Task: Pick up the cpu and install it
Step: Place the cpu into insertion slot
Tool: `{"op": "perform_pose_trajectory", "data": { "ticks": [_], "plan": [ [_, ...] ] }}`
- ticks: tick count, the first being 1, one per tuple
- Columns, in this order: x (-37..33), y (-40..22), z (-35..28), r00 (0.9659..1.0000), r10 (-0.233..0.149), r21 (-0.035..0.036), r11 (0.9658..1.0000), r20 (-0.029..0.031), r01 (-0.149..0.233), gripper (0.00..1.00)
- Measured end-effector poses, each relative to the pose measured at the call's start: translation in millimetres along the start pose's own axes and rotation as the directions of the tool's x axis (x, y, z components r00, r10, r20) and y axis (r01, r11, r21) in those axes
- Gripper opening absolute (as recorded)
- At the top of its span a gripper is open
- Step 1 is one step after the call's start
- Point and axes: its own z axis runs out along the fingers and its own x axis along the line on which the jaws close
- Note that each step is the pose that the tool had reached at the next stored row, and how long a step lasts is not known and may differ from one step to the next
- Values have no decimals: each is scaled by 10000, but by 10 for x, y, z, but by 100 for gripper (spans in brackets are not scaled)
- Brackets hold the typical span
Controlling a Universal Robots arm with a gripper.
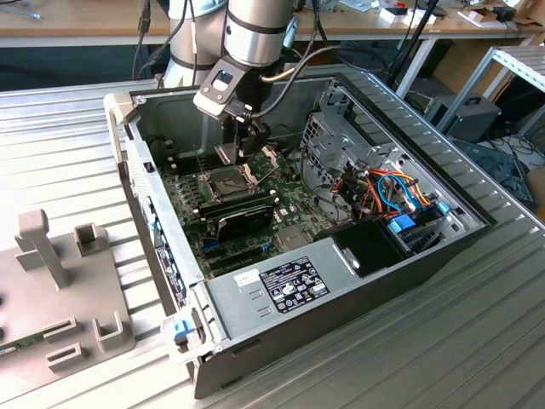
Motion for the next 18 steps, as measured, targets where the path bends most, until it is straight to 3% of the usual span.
{"op": "perform_pose_trajectory", "data": {
  "ticks": [9, 18],
  "plan": [
    [0, 3, 228, 10000, 4, 0, 10000, -1, -4, 55],
    [0, 9, 376, 10000, 3, 0, 10000, 0, -3, 55]
  ]
}}
